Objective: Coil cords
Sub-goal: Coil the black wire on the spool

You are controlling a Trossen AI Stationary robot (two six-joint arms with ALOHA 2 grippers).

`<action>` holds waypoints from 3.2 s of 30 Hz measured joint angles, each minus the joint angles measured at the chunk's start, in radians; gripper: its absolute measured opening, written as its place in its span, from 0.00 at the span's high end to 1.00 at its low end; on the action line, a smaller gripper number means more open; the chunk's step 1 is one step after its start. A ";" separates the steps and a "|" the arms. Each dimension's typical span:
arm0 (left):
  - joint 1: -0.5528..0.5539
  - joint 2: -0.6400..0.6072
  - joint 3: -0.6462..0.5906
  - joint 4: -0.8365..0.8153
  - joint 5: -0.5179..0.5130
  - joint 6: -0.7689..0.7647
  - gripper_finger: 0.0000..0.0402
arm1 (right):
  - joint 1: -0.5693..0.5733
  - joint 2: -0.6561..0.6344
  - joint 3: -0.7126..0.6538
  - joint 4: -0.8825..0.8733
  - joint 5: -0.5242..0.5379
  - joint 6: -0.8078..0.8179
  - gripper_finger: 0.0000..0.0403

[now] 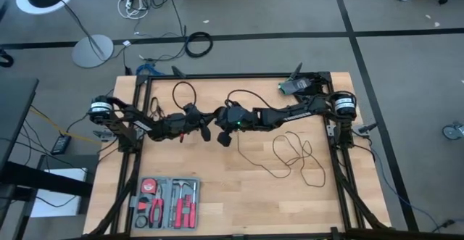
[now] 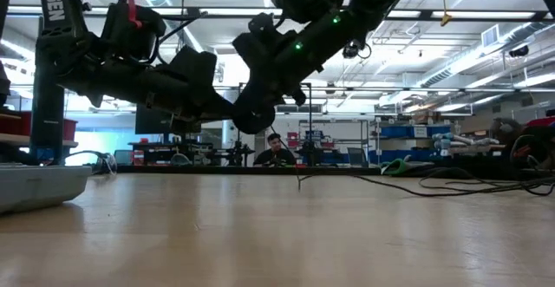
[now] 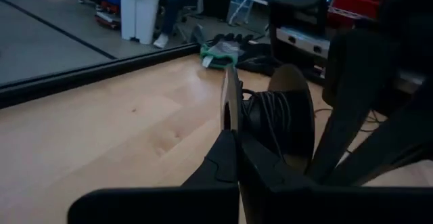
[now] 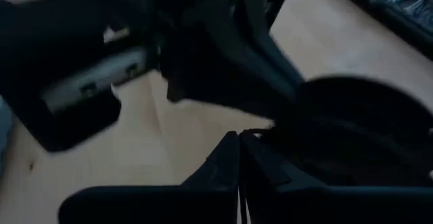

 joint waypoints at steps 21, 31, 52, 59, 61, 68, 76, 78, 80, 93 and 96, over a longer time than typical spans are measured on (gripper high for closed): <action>0.000 -0.002 -0.192 0.305 0.054 -0.046 1.00 | 0.066 0.000 -0.167 0.011 0.155 0.061 0.94; 0.000 -0.002 -0.246 0.346 0.072 -0.044 1.00 | 0.070 0.000 -0.529 0.801 0.146 0.080 0.94; 0.000 -0.002 -0.208 0.344 0.125 -0.021 1.00 | 0.061 0.001 -0.511 0.637 0.079 0.071 0.80; 0.000 -0.002 -0.208 0.336 0.129 -0.021 1.00 | 0.058 0.001 -0.511 0.642 0.081 0.077 0.82; 0.000 -0.002 -0.208 0.336 0.133 -0.021 1.00 | 0.058 0.001 -0.511 0.642 0.081 0.078 0.83; 0.000 -0.002 -0.208 0.333 0.134 -0.015 1.00 | 0.058 0.001 -0.511 0.644 0.081 0.079 0.84; 0.000 -0.002 -0.209 0.320 0.162 -0.012 1.00 | 0.043 0.000 -0.511 0.642 0.091 0.101 0.98; 0.000 -0.002 -0.209 0.309 0.200 0.005 1.00 | 0.031 -0.016 -0.511 0.614 0.091 0.128 0.98; 0.000 -0.002 -0.209 0.298 0.228 0.007 1.00 | 0.018 -0.051 -0.511 0.557 0.091 0.146 0.99; 0.000 -0.001 -0.133 0.052 0.208 0.051 1.00 | -0.036 -0.192 -0.240 0.093 0.051 0.039 1.00; 0.000 -0.001 -0.106 -0.001 0.148 0.039 1.00 | -0.031 -0.179 -0.149 0.043 0.035 -0.010 1.00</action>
